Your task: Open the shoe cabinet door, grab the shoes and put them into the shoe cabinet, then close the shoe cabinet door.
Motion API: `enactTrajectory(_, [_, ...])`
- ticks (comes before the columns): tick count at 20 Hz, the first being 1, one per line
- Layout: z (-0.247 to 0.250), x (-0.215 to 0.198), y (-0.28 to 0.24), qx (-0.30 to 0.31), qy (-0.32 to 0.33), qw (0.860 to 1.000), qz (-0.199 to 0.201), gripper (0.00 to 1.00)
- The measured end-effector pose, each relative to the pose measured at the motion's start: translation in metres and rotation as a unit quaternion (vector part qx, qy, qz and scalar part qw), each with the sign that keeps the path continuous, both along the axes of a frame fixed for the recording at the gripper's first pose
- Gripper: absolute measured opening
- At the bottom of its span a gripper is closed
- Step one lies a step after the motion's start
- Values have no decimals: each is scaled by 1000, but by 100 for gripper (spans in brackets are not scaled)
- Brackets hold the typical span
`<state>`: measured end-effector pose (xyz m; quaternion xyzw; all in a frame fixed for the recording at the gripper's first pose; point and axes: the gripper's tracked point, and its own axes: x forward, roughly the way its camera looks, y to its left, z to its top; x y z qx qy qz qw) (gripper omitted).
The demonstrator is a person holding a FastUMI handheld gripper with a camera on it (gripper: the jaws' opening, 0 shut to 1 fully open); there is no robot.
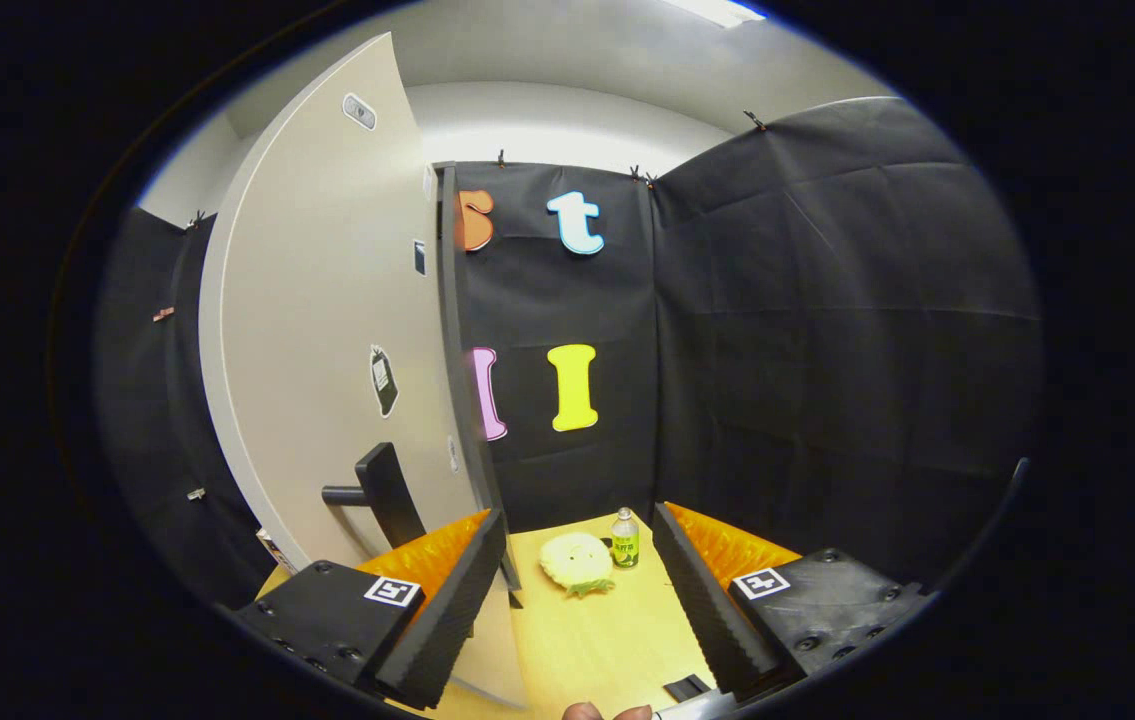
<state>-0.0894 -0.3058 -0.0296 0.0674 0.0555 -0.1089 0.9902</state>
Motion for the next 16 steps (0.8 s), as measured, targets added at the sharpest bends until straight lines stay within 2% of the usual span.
enactTrajectory(5, [3,2,62,-5,-16,1000,7,97])
enactTrajectory(16, [-7,56,188,20,-12,993,116,98])
